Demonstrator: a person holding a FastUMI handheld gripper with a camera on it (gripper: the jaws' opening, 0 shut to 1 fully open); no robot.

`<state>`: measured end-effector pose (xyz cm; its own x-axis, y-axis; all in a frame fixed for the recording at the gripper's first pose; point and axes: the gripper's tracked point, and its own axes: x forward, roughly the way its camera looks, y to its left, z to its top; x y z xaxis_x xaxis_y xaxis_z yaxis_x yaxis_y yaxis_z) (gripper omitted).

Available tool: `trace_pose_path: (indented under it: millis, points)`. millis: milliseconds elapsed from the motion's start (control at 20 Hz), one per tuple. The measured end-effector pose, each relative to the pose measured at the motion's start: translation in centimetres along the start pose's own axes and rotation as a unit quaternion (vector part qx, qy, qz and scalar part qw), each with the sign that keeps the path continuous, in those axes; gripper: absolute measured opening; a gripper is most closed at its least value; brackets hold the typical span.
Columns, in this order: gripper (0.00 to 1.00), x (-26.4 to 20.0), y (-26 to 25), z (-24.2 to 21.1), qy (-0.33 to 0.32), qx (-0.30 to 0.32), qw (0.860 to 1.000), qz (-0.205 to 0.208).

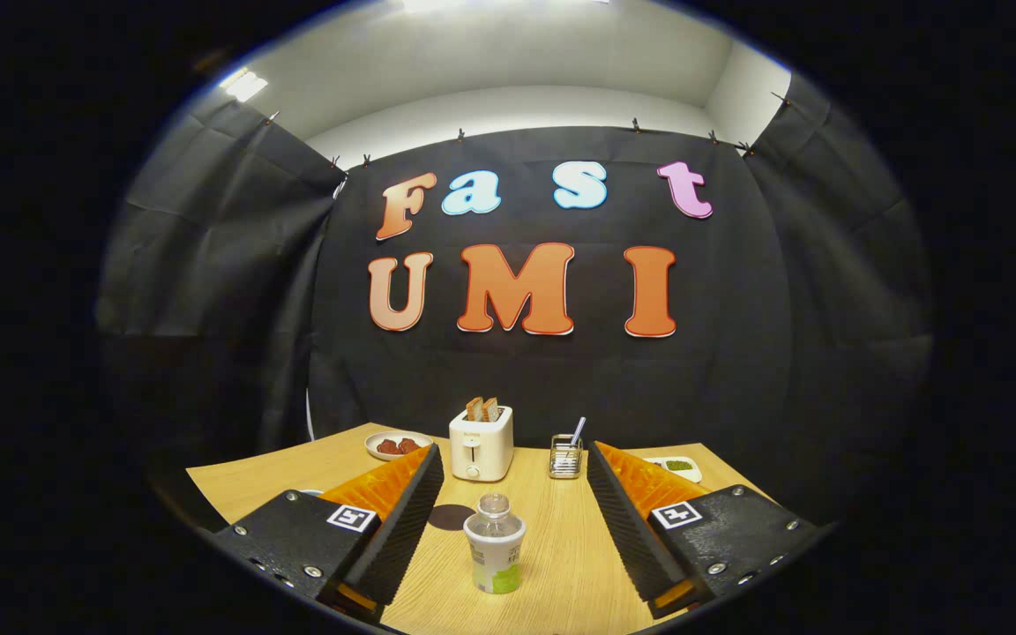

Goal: Take the bottle from table, then pour the juice into the cup, finally place the bottle on the coaster

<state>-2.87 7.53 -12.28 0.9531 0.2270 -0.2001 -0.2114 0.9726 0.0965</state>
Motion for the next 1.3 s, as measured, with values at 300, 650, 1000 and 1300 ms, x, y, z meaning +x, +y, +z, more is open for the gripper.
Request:
trace_pose_path:
  millis: [300, 650, 1000, 1300]
  points:
    - [0.98, 2.1, 1.0, -6.9, 0.042, 0.037, 0.998, 0.015]
    - [0.98, 4.3, 1.8, -11.5, 0.057, 0.03, 0.998, 0.02]
    - [0.97, 6.0, 2.6, -14.1, 0.054, -0.032, 0.998, 0.007]
    - [0.84, 7.4, 2.0, -17.0, 0.086, -0.011, 0.996, -0.005]
